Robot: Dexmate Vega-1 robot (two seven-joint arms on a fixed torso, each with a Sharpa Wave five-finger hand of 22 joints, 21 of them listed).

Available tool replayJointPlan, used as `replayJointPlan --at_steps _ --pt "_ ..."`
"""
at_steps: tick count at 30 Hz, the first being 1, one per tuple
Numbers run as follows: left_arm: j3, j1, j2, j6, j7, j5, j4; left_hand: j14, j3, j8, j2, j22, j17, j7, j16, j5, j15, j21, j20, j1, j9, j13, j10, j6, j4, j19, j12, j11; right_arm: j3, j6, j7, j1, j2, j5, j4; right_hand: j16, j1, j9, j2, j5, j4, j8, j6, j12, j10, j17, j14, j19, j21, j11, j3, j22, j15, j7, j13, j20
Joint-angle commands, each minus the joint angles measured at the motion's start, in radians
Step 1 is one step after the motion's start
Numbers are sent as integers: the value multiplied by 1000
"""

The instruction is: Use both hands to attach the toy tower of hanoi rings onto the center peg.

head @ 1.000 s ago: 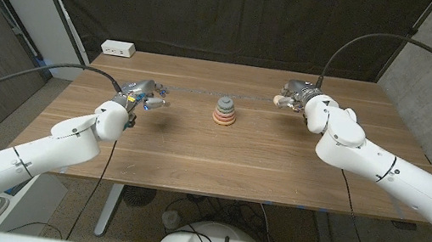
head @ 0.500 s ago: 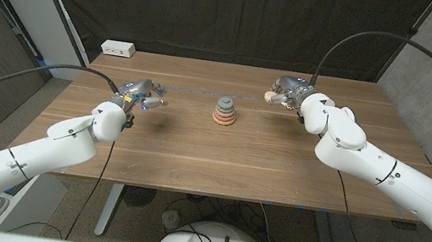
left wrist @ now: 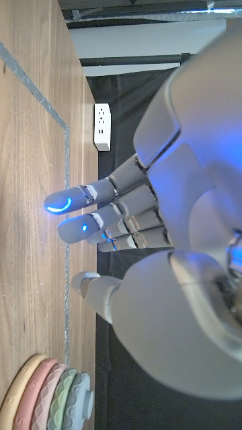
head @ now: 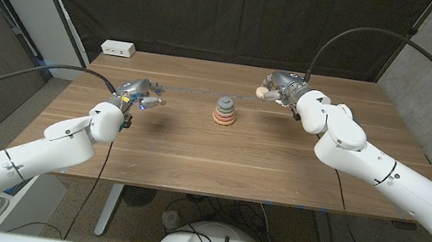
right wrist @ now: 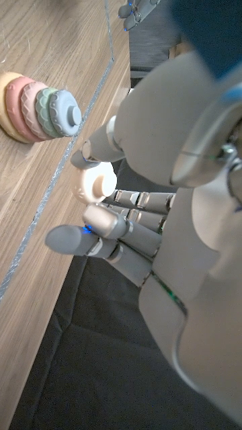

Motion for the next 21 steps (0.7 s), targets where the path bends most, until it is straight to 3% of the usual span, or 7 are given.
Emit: replayJointPlan --at_steps 1,21 --pt "-1 5 -11 18 17 -1 -10 0 10 -1 1 4 3 7 4 -2 -61 8 -135 -1 3 3 -4 2 1 -3 -5 1 39 85 19 -18 23 -19 0 10 17 14 16 4 16 4 38 -1 107 4 9 10 3 -96 29 4 -1 -23 7 -17" --pt "36 -41 -33 -27 -6 5 34 -1 19 1 6 6 7 7 8 -5 -61 8 -135 -1 6 4 1 6 0 -3 -5 1 44 134 55 -18 87 -52 27 17 21 15 14 7 15 5 44 -5 115 3 7 9 3 -98 33 6 -1 -25 13 -17"
